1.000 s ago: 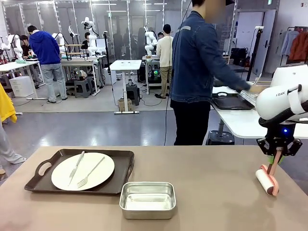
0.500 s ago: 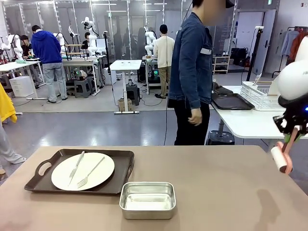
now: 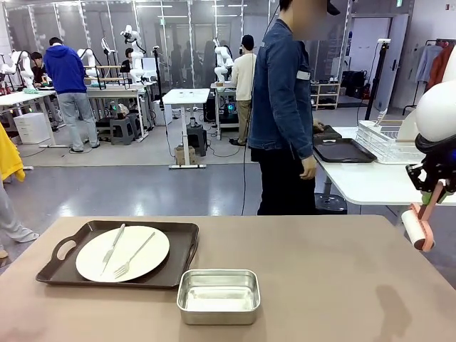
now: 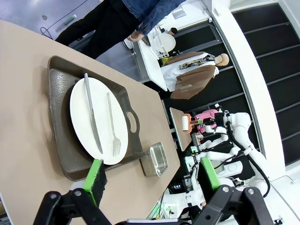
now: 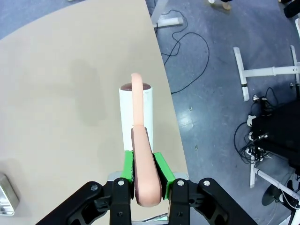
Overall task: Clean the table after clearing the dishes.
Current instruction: When the left (or right) Handle tray is removed, use the left hand (or right hand) to clean the left (or right) side of the table with the Lint Roller, then place the Lint Roller back on top of the Airtight Container.
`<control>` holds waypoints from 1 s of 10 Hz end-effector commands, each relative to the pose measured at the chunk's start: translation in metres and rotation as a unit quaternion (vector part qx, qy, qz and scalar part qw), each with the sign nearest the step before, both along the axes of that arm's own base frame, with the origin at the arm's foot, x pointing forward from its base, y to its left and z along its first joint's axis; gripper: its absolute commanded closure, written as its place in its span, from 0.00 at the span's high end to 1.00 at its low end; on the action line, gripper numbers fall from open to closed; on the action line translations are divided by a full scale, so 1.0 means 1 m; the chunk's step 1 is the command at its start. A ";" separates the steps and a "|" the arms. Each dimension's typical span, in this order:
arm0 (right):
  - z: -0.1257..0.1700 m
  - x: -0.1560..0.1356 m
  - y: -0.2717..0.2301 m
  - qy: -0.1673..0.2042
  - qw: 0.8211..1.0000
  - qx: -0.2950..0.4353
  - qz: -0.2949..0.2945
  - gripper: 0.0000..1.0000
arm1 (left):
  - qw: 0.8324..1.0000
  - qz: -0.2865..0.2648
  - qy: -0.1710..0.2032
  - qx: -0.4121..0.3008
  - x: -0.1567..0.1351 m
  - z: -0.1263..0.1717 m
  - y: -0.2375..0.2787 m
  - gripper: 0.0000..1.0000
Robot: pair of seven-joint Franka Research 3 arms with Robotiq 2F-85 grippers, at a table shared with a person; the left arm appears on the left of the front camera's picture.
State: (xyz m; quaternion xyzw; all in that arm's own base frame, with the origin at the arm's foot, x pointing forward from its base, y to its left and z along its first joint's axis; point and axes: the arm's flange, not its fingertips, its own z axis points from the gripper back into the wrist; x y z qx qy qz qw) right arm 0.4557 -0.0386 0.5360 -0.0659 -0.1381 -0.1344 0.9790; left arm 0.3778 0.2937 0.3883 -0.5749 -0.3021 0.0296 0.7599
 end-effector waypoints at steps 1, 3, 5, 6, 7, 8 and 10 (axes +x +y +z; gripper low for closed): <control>0.005 -0.001 -0.002 -0.002 1.000 -0.002 -0.002 0.23 | 1.000 -0.004 -0.003 0.003 -0.003 0.001 0.001 1.00; 0.005 -0.001 -0.002 -0.002 1.000 -0.002 -0.002 0.23 | 1.000 -0.004 -0.003 0.003 -0.003 0.001 0.001 1.00; 0.005 -0.001 -0.002 -0.002 1.000 -0.002 -0.002 0.23 | 1.000 -0.004 -0.003 0.003 -0.003 0.001 0.001 1.00; 0.005 -0.001 -0.002 -0.002 1.000 -0.002 -0.002 0.23 | 1.000 -0.004 -0.003 0.003 -0.003 0.001 0.001 1.00; 0.005 -0.001 -0.002 -0.002 1.000 -0.002 -0.002 0.23 | 1.000 -0.004 -0.003 0.003 -0.003 0.001 0.001 1.00; 0.005 -0.001 -0.002 -0.002 1.000 -0.002 -0.002 0.23 | 1.000 -0.004 -0.003 0.003 -0.003 0.001 0.001 1.00; 0.005 -0.001 -0.002 -0.002 1.000 -0.002 -0.002 0.23 | 1.000 -0.004 -0.003 0.003 -0.003 0.001 0.001 1.00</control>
